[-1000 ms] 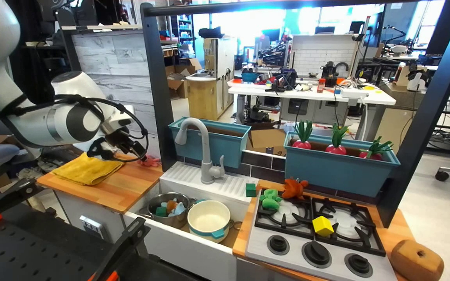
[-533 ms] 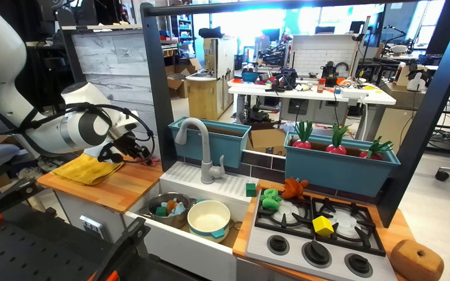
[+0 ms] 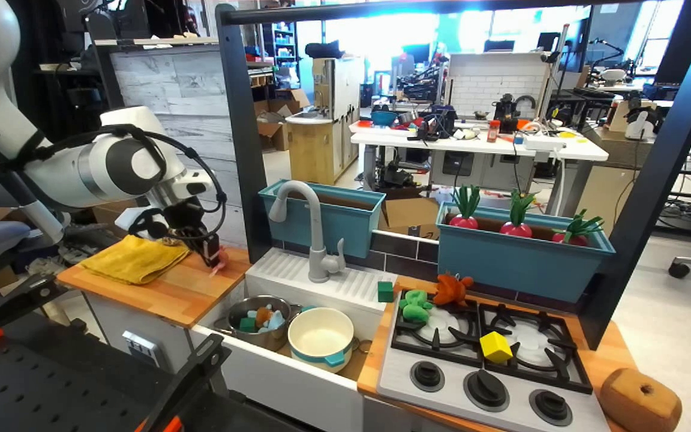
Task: Pick up the plush toys from the counter and stove and put them in the pots, then wipe the counter with the towel
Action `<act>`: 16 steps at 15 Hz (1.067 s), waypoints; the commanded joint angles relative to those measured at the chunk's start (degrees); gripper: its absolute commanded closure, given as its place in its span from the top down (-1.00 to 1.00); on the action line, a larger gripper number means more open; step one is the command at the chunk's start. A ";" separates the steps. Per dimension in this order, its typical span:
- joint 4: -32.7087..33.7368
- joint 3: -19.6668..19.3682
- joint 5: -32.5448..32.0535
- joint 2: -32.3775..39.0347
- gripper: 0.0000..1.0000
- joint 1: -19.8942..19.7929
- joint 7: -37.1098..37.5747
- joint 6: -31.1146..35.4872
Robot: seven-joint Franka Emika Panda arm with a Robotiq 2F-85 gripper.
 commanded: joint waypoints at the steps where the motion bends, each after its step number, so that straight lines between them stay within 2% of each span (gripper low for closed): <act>1: -13.53 0.75 -1.21 -10.38 -0.90 -2.69 1.74 -5.21; 5: -17.33 -0.23 -1.38 -12.92 -0.88 -11.61 2.89 -8.28; 10: -15.72 1.81 0.17 -13.60 -0.88 -28.17 -1.02 -6.72; 11: -15.10 3.04 0.49 -14.11 -0.03 -31.09 -2.82 -7.12; 13: -14.92 6.67 1.33 -15.15 0.11 -36.37 -6.78 -5.12; 16: -15.92 13.28 2.55 -17.25 0.51 -42.38 -13.06 -3.47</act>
